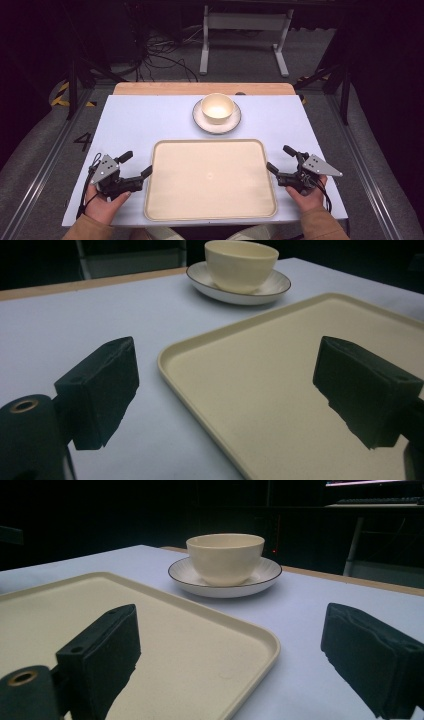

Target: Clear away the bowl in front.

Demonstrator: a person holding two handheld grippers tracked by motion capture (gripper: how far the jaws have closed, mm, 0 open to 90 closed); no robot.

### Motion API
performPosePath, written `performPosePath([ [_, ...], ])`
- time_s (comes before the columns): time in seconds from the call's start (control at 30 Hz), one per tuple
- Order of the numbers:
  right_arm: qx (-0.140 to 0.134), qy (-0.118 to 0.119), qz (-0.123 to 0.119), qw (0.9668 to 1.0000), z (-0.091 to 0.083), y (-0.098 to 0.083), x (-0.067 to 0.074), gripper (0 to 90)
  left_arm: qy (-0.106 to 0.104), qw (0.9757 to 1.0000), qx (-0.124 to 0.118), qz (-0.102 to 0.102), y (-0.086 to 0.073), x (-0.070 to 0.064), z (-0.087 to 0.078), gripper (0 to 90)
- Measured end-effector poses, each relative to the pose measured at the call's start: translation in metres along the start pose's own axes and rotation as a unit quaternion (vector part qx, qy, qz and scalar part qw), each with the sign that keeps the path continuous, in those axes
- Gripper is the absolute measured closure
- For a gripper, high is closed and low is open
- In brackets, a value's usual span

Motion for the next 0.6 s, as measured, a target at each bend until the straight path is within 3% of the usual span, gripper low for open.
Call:
performPosePath([
  [0.2, 0.000, 0.001, 0.000, 1.0000, 0.000, 0.000, 0.000, 9.4, 0.005, 0.9998, -0.018, -0.001, 0.011, 0.001, -0.007, 12.0],
  [0.6, 0.000, 0.000, -0.001, 1.0000, 0.000, 0.000, 0.000, 8.5, -0.001, 0.9999, -0.015, 0.003, 0.028, -0.005, -0.012, 14.1],
])
Point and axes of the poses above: each handheld gripper's, and its own axes: z roughly forward along the jaws, y roughly out of its top, x roughly to its left, the point moved 8 cm from there along z, roughly forward along the jaws, and after that the axes turned 14 degrees about z, right-handed, at the moved point
